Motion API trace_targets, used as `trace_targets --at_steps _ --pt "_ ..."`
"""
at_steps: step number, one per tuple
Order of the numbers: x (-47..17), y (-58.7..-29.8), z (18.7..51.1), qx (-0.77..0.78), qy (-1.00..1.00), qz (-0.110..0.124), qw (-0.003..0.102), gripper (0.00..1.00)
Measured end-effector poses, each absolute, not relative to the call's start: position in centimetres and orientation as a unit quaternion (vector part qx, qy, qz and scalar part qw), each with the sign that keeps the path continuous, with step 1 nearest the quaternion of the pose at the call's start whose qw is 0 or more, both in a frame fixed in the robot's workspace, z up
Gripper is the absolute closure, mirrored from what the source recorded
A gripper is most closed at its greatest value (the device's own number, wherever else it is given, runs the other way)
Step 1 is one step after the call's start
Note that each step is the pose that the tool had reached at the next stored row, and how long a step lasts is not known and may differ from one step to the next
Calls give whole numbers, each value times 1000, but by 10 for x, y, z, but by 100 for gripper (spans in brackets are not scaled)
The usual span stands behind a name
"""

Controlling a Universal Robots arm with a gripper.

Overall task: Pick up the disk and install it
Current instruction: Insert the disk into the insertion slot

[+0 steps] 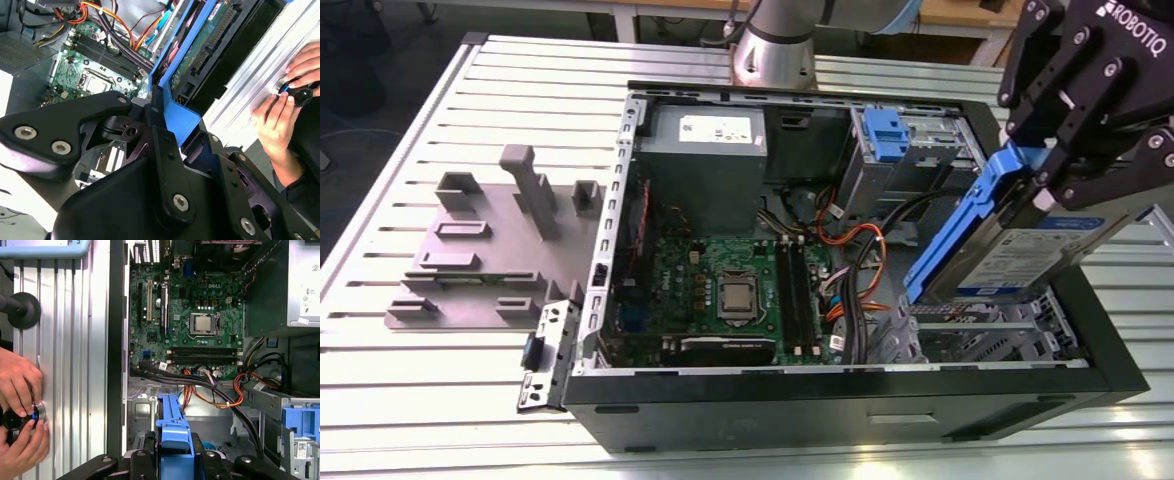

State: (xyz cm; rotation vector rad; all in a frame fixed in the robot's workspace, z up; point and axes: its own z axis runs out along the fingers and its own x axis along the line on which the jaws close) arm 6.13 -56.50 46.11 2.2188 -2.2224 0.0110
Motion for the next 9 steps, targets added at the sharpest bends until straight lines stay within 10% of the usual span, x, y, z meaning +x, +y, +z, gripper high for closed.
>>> trace_targets --at_steps 9 --pt "73 -569 459 707 -708 3 1 64"
